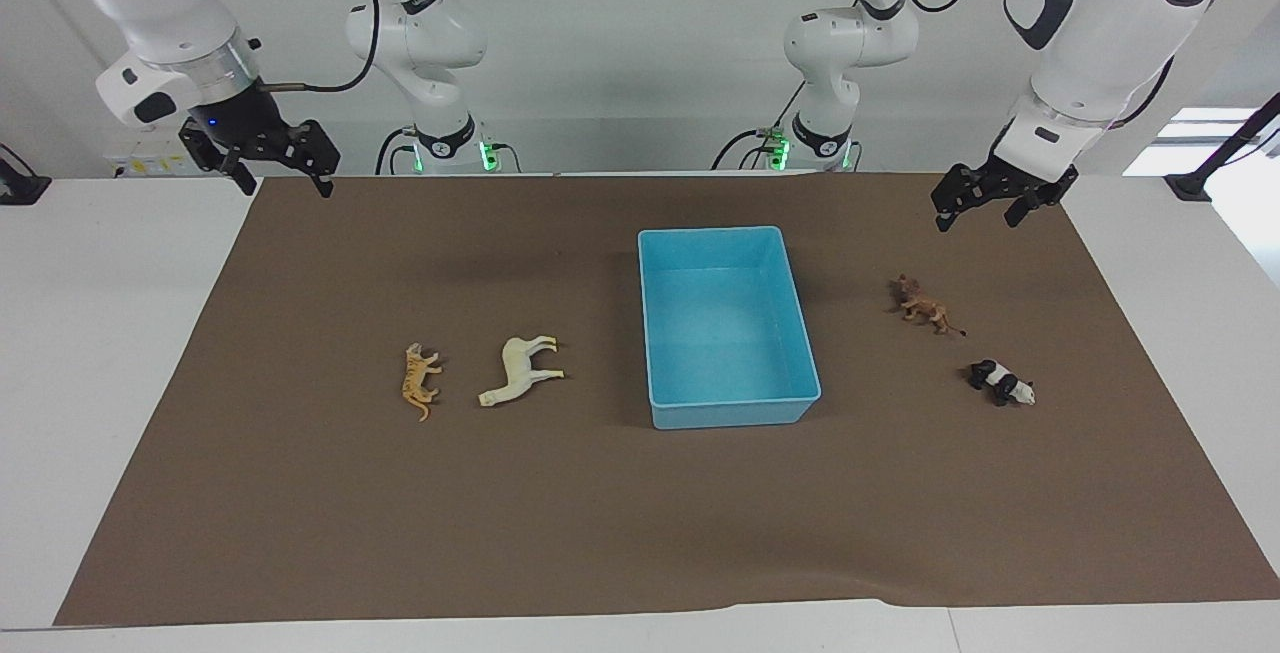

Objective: Put all toys into storage box

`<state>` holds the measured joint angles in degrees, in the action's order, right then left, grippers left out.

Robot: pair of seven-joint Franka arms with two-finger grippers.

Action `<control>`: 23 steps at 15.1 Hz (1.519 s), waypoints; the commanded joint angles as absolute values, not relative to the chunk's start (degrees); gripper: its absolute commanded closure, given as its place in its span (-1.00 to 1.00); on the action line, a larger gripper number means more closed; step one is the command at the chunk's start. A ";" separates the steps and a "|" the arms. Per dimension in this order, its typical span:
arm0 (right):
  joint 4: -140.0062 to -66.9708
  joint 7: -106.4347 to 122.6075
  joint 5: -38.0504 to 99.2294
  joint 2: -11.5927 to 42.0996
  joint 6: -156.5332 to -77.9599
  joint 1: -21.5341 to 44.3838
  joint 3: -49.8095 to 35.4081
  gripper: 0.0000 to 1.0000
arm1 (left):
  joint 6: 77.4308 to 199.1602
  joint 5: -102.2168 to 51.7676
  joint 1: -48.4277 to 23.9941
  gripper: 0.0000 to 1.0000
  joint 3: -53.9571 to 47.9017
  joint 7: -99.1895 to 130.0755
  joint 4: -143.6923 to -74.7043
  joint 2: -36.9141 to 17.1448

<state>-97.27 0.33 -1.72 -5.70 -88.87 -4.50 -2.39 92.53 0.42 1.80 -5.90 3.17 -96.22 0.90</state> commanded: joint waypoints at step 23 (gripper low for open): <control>-122.44 -16.17 -0.61 10.01 -134.12 16.43 -3.08 -1.00 | 140.17 -0.35 9.14 -1.00 -5.19 32.78 -137.71 0.79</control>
<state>-121.09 -17.48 -0.77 9.60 -131.89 16.28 -3.19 136.03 0.35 8.17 -4.95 31.94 -134.89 0.51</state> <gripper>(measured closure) 0.000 0.000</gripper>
